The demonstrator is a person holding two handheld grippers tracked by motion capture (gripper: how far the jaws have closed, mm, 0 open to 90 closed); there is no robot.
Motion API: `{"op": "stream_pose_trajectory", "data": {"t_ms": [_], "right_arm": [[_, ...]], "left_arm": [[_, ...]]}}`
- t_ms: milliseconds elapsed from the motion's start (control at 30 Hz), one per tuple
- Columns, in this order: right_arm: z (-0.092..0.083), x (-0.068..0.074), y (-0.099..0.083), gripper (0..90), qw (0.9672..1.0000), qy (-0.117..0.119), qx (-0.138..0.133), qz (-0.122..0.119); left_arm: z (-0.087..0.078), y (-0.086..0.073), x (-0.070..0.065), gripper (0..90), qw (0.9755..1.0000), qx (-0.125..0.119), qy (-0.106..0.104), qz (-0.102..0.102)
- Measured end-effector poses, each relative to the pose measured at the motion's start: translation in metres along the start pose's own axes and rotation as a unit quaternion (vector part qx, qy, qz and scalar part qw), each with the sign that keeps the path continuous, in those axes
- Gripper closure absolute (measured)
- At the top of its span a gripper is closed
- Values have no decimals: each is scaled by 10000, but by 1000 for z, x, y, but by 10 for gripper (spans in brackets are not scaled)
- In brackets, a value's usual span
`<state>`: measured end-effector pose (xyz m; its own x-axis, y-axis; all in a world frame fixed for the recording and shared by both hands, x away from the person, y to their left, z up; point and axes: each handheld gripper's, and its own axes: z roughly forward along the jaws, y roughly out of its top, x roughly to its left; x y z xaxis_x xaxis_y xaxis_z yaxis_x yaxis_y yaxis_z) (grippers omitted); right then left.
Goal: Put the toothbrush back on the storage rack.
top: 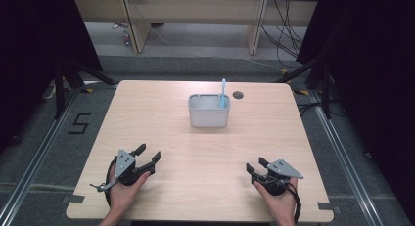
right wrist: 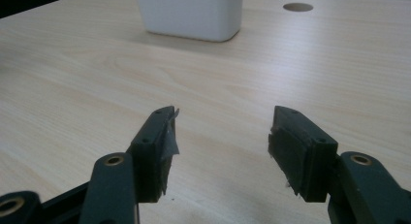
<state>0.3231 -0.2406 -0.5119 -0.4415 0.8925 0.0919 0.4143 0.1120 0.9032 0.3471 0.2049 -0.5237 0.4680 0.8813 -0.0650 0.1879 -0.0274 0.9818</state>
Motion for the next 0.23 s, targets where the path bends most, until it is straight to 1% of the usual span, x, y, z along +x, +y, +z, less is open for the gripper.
{"op": "stream_pose_trajectory", "data": {"t_ms": [33,67,100,133,200,233], "right_arm": [[0,-1,0,427,10000,3,9,-47],[-1,-1,0,427,9999,-32,-48,-113],[0,-1,-1,427,9998,-60,-146,-116],[1,-1,-1,427,9998,-94,-150,-112],[0,-1,-1,426,9999,-5,-105,-97],[2,0,-1,425,9999,64,-113,-27]], "left_arm": [[0,0,0,334,10000,0,-3,3],[0,0,0,334,10000,3,-5,11],[0,0,0,335,10000,7,-6,16],[0,0,0,335,10000,8,-10,22],[0,0,0,335,10000,20,-15,48],[0,0,0,335,10000,20,-14,51]]}}
